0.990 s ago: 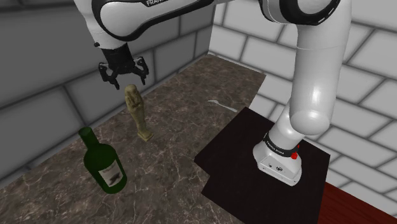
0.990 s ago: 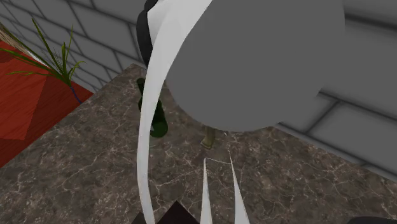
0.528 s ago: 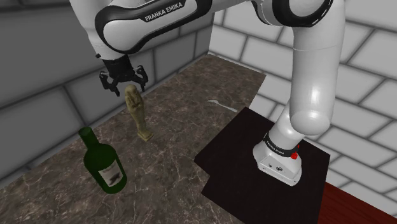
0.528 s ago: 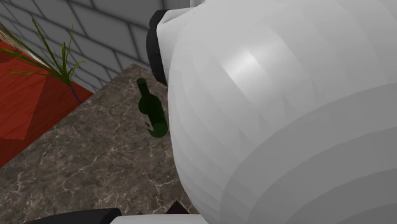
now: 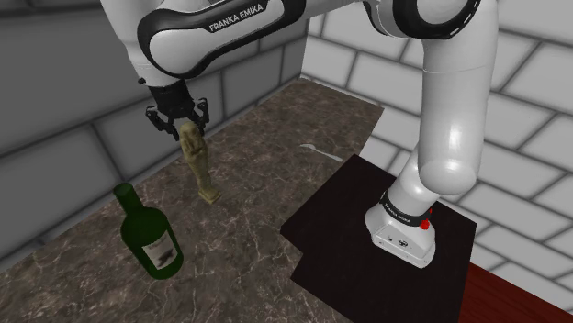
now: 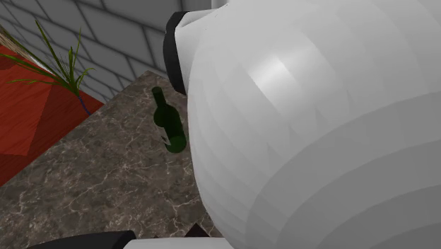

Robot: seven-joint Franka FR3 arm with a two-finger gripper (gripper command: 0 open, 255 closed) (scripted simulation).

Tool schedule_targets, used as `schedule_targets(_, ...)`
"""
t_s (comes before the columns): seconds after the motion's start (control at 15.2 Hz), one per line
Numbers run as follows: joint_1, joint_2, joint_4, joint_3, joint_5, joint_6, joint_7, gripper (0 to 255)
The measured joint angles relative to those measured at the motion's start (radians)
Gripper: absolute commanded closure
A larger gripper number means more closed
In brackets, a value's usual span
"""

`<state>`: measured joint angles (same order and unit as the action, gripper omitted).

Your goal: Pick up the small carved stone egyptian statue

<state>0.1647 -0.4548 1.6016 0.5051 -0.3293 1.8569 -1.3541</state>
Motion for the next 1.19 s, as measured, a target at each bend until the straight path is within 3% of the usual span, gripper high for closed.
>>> schedule_targets(1.19,0.008,0.043,-0.132,0.015,0.030,-0.169,0.032,255)
